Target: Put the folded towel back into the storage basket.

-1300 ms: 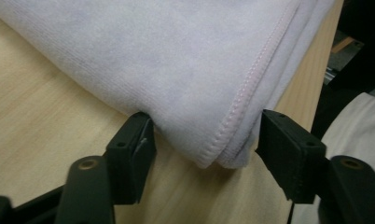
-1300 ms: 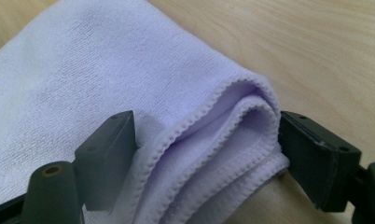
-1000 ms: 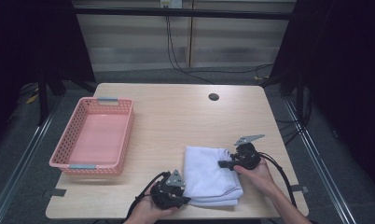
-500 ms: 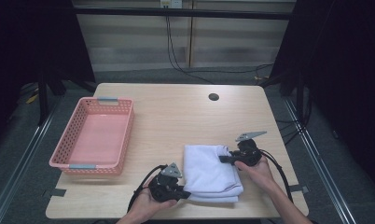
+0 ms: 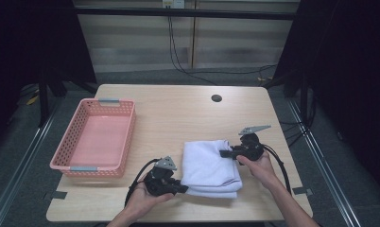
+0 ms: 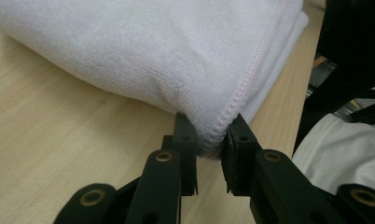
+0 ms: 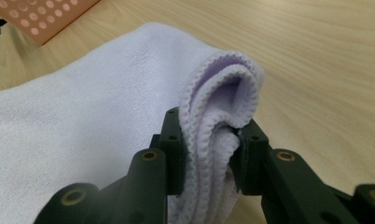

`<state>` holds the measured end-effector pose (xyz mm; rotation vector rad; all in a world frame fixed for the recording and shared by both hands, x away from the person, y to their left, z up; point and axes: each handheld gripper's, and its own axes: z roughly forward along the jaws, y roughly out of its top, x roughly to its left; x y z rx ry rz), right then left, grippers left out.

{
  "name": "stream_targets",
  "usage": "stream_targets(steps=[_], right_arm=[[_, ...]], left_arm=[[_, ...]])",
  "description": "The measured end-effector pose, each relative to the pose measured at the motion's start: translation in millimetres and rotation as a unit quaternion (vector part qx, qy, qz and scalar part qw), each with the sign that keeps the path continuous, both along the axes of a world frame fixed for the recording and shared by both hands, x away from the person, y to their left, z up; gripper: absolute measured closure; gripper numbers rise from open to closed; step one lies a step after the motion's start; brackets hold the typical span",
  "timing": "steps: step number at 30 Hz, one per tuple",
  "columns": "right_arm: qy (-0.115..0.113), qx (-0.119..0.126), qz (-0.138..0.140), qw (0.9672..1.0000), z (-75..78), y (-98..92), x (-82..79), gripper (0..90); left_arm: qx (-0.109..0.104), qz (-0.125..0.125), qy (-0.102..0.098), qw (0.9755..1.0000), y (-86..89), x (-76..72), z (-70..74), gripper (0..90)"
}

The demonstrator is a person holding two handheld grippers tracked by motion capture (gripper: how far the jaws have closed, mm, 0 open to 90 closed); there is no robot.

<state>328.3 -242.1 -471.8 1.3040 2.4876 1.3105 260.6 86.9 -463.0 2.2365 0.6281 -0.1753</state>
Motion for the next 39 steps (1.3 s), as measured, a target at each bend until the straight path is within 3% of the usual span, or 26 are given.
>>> stream_targets(steps=[2,4,9,10,14,17,21,24,36,39], right_arm=[[-0.006,0.000,0.002,1.0000,2.4,0.0,0.9,69.4],[-0.011,0.000,0.003,0.9999,6.0,0.1,1.8,69.4],[-0.018,0.009,0.004,0.9998,14.0,0.8,1.8,69.6],[-0.020,0.013,0.004,0.9997,15.7,1.5,2.5,69.7],[-0.030,0.019,0.006,0.9993,24.5,9.8,5.7,70.4],[-0.033,0.025,0.007,0.9991,28.1,12.4,7.7,70.5],[-0.038,0.029,0.012,0.9988,35.1,17.3,11.1,70.8],[-0.045,0.025,0.016,0.9986,41.5,22.5,15.5,70.8],[-0.069,0.045,0.034,0.9960,63.4,49.7,40.0,70.9],[-0.070,0.044,0.041,0.9957,65.5,59.9,46.0,70.9]], left_arm=[[-0.008,-0.003,0.002,1.0000,0.5,1.7,2.7,77.7],[0.000,-0.012,0.001,0.9999,1.3,3.4,5.1,77.6],[-0.005,-0.001,0.004,1.0000,7.1,3.9,9.5,77.6],[-0.015,-0.001,0.007,0.9999,8.4,3.7,9.9,77.7],[-0.015,0.007,-0.006,0.9998,14.6,2.2,19.7,77.7],[-0.018,0.022,-0.006,0.9996,20.3,3.6,25.4,77.7],[-0.014,0.023,-0.012,0.9996,26.1,6.7,28.9,77.7],[-0.024,0.027,-0.017,0.9992,32.0,10.3,35.1,77.7],[-0.019,0.050,-0.038,0.9978,59.6,19.2,58.6,77.7],[-0.007,0.055,-0.040,0.9977,66.0,20.8,60.4,77.7]])
